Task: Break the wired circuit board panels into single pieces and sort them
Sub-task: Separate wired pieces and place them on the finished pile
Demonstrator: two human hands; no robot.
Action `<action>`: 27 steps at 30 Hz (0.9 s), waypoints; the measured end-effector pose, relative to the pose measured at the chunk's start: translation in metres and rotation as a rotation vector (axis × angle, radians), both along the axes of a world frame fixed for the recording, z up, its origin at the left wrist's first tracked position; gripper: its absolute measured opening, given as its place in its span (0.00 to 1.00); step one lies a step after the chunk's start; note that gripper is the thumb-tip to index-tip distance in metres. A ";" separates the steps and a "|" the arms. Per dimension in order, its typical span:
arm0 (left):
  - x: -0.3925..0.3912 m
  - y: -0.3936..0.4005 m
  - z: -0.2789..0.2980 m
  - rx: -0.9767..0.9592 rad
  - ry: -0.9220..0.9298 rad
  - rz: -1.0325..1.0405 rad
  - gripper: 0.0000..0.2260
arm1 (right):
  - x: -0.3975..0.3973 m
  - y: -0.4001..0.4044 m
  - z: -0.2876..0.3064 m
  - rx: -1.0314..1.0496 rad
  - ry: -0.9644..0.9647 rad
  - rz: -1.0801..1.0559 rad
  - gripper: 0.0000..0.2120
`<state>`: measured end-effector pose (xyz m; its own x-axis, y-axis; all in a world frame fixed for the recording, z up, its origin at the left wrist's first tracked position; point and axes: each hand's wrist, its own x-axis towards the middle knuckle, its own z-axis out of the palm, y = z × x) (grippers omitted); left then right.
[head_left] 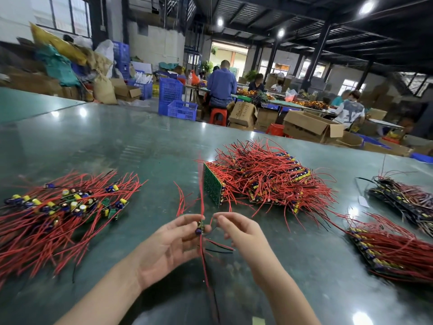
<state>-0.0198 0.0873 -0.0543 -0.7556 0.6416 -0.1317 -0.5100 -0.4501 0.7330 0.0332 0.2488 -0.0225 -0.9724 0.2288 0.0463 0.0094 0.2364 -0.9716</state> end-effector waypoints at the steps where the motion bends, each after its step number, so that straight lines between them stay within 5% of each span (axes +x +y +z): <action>1: 0.000 0.002 -0.001 -0.026 0.015 -0.047 0.10 | 0.000 -0.004 -0.001 0.017 -0.010 0.026 0.06; 21: 0.003 0.009 -0.004 -0.035 -0.016 -0.204 0.10 | 0.007 -0.009 -0.004 -0.303 0.071 0.161 0.07; 27: 0.004 0.008 -0.002 -0.054 -0.038 -0.180 0.12 | 0.000 -0.002 -0.007 -0.237 0.104 0.024 0.04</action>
